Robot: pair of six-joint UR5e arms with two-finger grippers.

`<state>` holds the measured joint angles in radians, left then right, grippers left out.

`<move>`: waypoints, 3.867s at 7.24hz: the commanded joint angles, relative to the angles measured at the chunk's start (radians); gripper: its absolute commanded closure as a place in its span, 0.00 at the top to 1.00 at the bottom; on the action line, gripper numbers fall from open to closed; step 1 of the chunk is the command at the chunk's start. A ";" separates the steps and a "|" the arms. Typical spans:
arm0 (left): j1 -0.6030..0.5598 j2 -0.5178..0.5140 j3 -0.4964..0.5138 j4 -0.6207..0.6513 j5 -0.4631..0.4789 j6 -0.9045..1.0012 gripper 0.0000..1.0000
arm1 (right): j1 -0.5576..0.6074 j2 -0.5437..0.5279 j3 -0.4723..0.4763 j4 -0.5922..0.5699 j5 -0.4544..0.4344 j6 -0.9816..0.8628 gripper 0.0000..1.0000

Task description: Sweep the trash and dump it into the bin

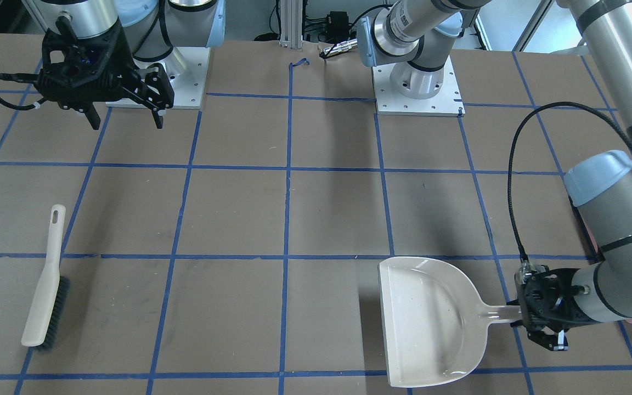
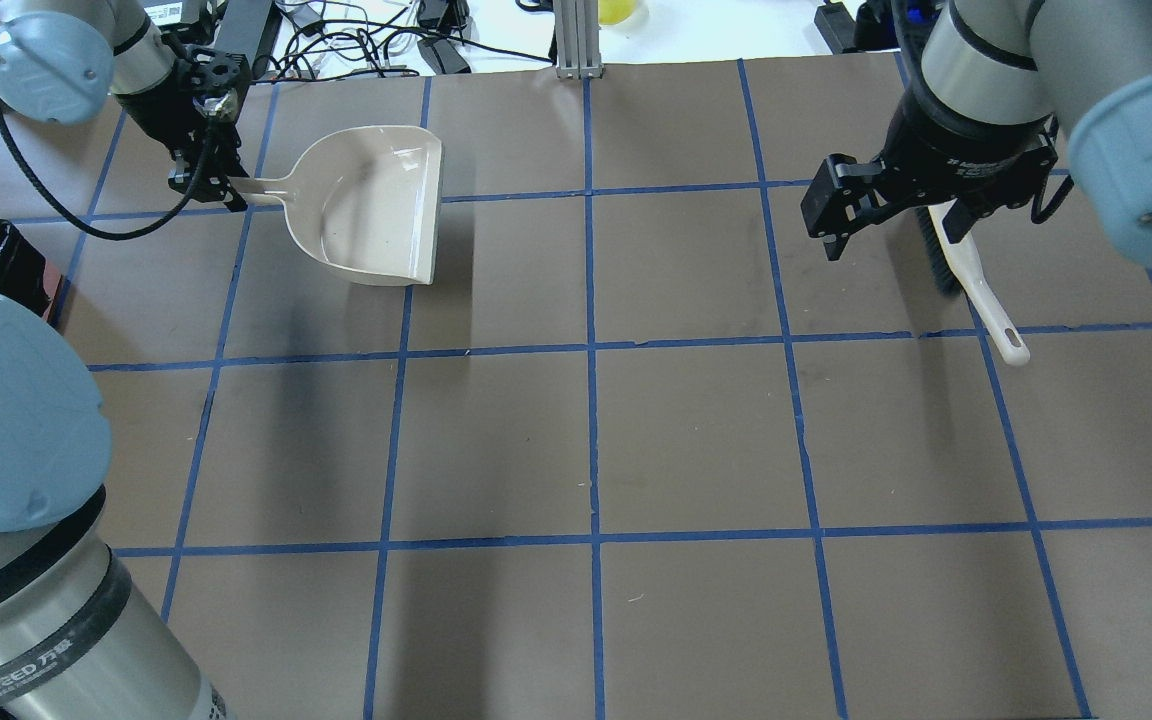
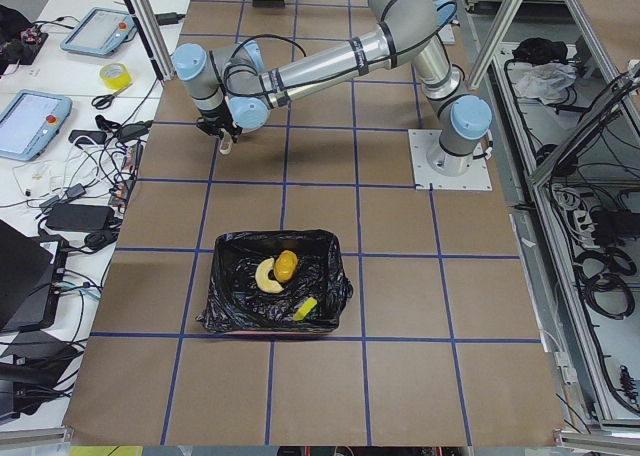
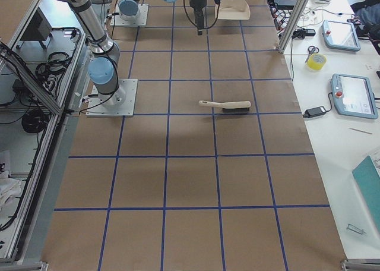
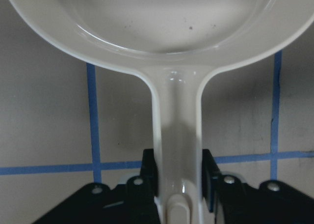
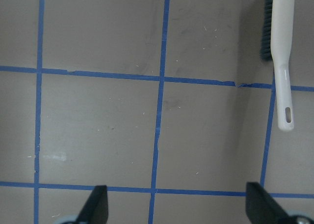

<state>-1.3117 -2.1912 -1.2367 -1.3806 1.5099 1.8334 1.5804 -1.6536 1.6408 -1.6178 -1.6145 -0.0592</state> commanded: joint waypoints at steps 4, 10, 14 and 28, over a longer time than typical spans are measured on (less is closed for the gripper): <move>-0.015 -0.004 -0.079 0.087 0.075 -0.014 0.00 | -0.040 -0.009 0.008 0.015 0.002 -0.001 1.00; -0.015 -0.010 -0.099 0.120 0.073 -0.023 0.00 | -0.039 -0.015 0.010 0.012 0.007 -0.001 1.00; -0.038 -0.012 -0.099 0.136 0.072 -0.029 0.24 | -0.039 -0.017 0.010 0.015 0.005 -0.002 1.00; -0.044 0.205 0.118 -0.328 0.082 -0.427 1.00 | -0.039 -0.017 0.011 0.009 0.005 -0.007 1.00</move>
<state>-1.3525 -2.0115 -1.1307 -1.6589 1.5869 1.5342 1.5416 -1.6690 1.6521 -1.6114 -1.6091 -0.0660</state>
